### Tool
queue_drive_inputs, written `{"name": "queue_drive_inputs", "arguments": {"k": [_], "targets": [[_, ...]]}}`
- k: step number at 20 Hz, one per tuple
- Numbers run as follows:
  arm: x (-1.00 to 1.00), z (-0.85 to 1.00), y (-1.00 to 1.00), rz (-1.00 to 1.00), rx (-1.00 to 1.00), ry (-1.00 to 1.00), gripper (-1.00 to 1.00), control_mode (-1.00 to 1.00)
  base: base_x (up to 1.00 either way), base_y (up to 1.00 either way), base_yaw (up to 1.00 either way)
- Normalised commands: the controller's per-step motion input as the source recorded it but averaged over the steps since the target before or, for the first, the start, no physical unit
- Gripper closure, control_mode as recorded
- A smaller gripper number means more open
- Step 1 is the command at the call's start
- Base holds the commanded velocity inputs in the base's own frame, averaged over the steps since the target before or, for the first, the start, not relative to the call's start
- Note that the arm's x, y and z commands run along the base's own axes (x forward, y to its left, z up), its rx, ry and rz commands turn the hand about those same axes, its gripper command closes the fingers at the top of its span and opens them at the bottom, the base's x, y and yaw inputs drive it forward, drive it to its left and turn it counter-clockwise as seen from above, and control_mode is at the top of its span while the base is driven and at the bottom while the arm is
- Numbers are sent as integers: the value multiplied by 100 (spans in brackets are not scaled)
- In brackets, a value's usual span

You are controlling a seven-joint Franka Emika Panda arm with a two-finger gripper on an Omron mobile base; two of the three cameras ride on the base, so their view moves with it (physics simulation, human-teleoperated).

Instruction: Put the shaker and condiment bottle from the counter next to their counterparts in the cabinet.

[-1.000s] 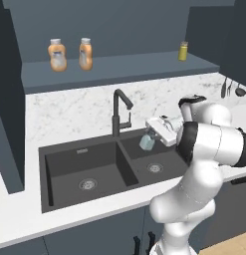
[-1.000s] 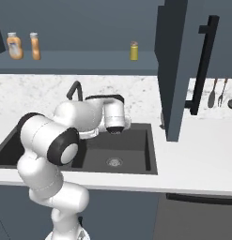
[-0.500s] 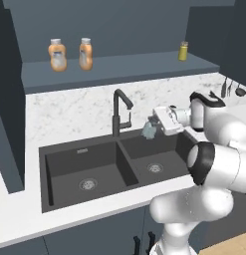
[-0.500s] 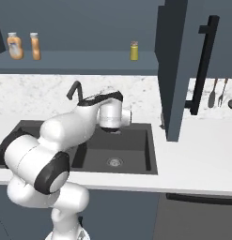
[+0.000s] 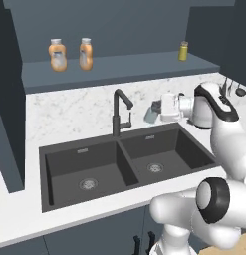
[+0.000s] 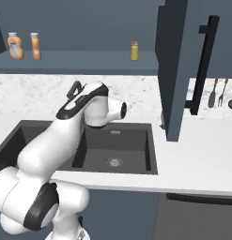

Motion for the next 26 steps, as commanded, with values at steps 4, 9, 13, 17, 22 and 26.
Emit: {"name": "queue_drive_inputs", "arguments": {"k": [4, 9, 13, 17, 22, 26], "targets": [[-6, 65, 0, -24, 0, -4, 100, -100, 0, 0, 0], [-9, 74, 0, -25, 0, -6, 100, -100, 0, 0, 0], [-17, 69, 0, -24, 0, -7, 100, -100, 0, 0, 0], [-19, 67, -2, -22, 0, -5, 100, -100, 0, 0, 0], [-7, 59, -14, -14, 0, -1, 100, -100, 0, 0, 0], [8, 50, -17, -13, 0, 0, 100, -100, 0, 0, 0]]}}
